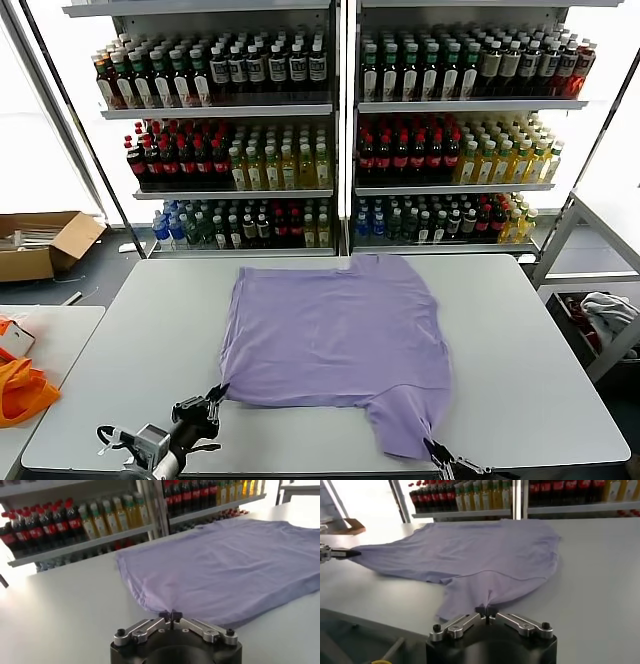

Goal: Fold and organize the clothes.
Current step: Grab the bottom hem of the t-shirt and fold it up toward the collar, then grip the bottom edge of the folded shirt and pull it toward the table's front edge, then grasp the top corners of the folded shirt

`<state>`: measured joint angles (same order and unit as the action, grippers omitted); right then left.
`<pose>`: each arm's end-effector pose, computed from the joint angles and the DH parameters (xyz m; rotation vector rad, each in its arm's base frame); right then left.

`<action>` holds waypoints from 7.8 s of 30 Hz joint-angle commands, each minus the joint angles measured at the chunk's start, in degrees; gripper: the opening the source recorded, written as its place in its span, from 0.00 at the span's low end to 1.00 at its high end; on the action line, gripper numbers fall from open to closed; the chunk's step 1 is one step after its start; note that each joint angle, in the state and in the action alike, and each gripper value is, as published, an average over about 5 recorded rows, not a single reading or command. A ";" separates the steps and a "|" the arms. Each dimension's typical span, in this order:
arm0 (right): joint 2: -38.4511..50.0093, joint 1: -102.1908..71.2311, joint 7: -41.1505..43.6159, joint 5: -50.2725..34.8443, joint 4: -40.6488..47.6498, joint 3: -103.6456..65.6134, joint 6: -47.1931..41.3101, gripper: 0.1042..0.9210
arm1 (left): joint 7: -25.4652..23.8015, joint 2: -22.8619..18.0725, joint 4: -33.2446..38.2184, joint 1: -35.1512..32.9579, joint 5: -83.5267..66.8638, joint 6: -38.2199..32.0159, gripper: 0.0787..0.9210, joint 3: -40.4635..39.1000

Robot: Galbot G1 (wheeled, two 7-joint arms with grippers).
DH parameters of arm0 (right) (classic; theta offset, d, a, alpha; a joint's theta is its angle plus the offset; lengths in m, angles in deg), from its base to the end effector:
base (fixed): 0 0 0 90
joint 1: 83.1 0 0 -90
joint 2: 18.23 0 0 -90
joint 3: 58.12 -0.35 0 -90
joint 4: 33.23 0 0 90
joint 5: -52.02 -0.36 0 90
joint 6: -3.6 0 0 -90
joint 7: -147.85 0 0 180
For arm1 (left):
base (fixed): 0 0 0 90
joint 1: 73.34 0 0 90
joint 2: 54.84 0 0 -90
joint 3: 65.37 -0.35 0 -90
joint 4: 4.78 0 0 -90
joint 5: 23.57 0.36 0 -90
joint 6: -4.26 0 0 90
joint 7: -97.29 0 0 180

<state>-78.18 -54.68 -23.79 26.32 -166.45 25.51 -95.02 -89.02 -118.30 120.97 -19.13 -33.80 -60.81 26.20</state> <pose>0.0581 -0.0770 -0.2650 0.5658 -2.5822 -0.0667 0.1659 0.0696 -0.2693 -0.4131 -2.6298 -0.3255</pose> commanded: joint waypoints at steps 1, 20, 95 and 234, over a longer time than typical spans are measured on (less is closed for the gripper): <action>0.19 -7.98 0.92 0.19 -3.46 -0.91 2.93 0.01 | 0.24 -0.40 7.76 -8.11 2.09 0.03 0.01 1.44; -2.31 9.25 0.27 -7.47 0.24 -0.96 10.21 0.01 | 0.44 2.83 5.32 -4.72 -1.31 4.43 0.01 2.04; -7.45 30.94 -15.57 0.12 16.54 2.78 -6.94 0.88 | 5.67 10.67 -18.26 26.34 -28.63 8.11 0.86 -9.70; -10.09 89.50 7.56 -0.93 67.76 30.53 -19.55 0.49 | -6.89 12.78 -35.17 34.42 -26.56 2.41 0.83 -13.33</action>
<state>-87.65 33.74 -16.45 25.00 -100.91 54.71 -114.49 -95.64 -105.49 86.97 15.36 -60.28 -58.89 13.81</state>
